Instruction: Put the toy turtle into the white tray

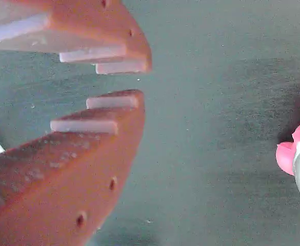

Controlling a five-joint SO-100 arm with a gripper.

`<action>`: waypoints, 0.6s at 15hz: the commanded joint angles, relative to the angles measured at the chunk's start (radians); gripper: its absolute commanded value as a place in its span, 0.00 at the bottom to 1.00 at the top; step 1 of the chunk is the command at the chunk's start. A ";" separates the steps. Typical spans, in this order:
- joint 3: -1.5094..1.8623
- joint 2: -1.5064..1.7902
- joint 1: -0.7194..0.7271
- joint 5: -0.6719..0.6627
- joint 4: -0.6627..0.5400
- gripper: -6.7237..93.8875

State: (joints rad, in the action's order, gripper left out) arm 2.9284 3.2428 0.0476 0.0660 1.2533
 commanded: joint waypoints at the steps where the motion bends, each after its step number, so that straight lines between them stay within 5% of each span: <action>1: -0.009 0.011 0.017 0.008 0.020 0.08; 9: -0.179 -0.391 0.138 0.170 -0.127 0.07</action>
State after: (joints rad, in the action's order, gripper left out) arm 2.8563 2.9560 0.1565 0.1841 1.1382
